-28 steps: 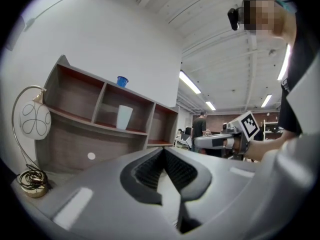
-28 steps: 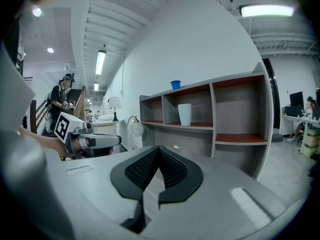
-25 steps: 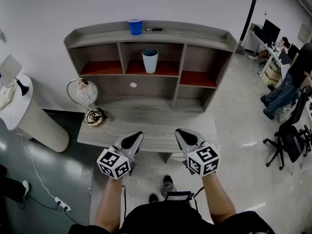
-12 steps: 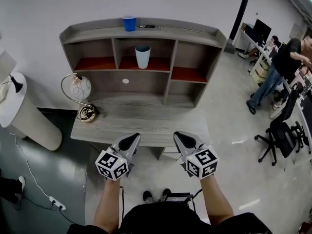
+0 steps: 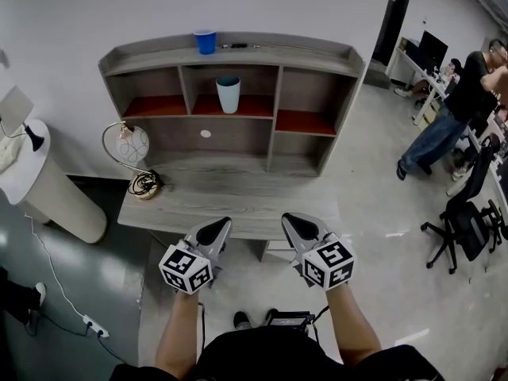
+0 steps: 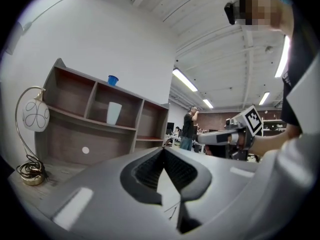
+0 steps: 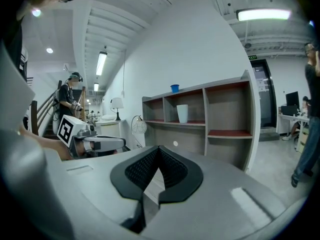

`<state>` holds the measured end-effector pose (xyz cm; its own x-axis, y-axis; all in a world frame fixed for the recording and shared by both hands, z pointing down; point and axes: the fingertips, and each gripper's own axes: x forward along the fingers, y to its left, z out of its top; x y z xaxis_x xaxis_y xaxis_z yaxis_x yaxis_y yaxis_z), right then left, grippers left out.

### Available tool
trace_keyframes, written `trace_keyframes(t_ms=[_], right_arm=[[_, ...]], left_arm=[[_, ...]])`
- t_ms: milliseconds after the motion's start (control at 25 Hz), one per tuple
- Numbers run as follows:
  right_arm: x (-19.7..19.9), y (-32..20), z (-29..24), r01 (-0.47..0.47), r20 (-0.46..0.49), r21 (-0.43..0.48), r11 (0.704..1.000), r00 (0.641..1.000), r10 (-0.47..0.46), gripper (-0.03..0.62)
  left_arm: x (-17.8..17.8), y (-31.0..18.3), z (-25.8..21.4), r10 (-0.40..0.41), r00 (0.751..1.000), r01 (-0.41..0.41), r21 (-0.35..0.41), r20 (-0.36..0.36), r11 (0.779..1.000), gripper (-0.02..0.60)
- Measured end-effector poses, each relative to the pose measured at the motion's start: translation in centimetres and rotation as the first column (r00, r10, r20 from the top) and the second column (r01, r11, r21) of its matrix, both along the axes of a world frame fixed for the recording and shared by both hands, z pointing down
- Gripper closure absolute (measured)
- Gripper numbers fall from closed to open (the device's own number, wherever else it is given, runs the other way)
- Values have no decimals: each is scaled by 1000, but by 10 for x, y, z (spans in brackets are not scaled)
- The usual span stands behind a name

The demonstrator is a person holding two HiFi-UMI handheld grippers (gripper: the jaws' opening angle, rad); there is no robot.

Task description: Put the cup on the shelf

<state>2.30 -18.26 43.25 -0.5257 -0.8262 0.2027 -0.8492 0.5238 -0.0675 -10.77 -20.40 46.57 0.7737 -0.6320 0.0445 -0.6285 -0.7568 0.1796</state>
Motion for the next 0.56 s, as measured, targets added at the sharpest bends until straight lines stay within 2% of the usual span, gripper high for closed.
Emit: trace_keyframes(t_ms=[560], right_arm=[[9,-6,-7,50,21,25,998,999,-50,582]], left_arm=[[13,0,-15,-31,999,31,22,8,999,581]])
